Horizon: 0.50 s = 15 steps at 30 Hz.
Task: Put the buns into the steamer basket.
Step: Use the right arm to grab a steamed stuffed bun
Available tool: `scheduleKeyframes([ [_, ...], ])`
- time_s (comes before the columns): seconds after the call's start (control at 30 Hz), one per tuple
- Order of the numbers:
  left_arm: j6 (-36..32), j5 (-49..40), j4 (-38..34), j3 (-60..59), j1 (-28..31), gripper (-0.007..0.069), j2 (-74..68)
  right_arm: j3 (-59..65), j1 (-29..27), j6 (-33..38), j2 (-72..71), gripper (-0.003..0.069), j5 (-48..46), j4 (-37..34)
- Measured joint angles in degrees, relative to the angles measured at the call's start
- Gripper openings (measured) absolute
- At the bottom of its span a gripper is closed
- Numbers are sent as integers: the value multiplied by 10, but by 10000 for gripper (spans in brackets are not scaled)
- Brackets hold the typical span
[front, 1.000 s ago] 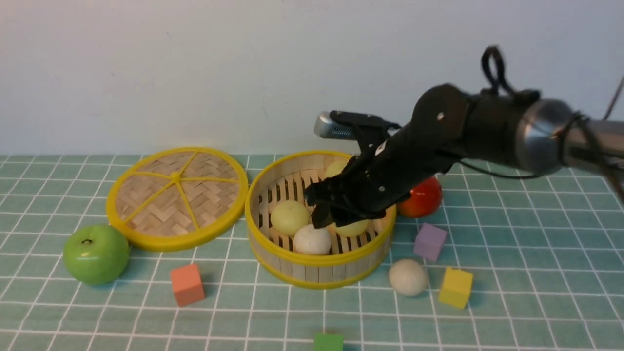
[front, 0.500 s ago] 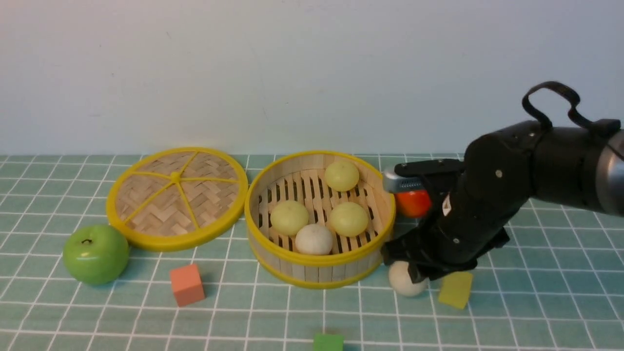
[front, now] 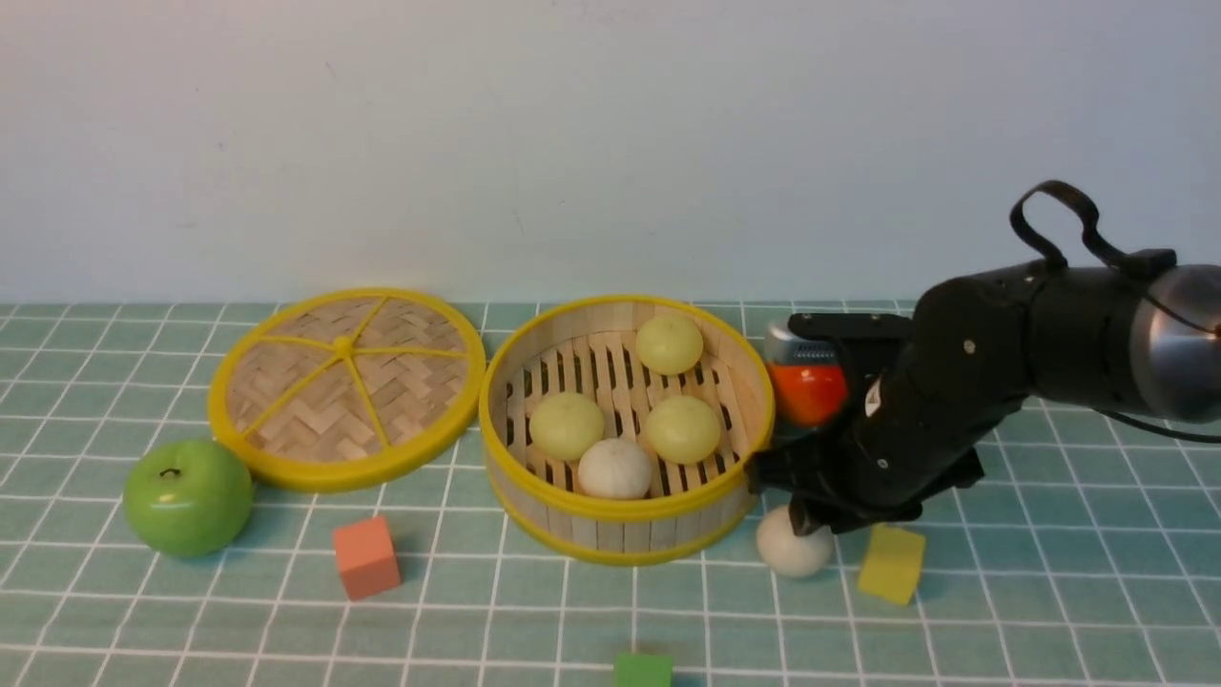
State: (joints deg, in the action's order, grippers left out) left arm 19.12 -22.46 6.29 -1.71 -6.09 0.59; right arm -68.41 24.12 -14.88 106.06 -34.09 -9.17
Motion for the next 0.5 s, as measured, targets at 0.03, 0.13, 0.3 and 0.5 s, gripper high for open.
scheduleKeyframes([
  [0.03,0,0,0,0,0,119,0,0,0,0,0,249,1,-1],
  [0.13,0,0,0,0,0,123,0,0,0,2,0,249,1,-8],
  [0.3,0,0,0,0,0,127,0,0,0,5,0,249,1,-26],
  [0.5,0,0,0,0,0,131,0,-3,0,13,-4,249,-2,-36],
])
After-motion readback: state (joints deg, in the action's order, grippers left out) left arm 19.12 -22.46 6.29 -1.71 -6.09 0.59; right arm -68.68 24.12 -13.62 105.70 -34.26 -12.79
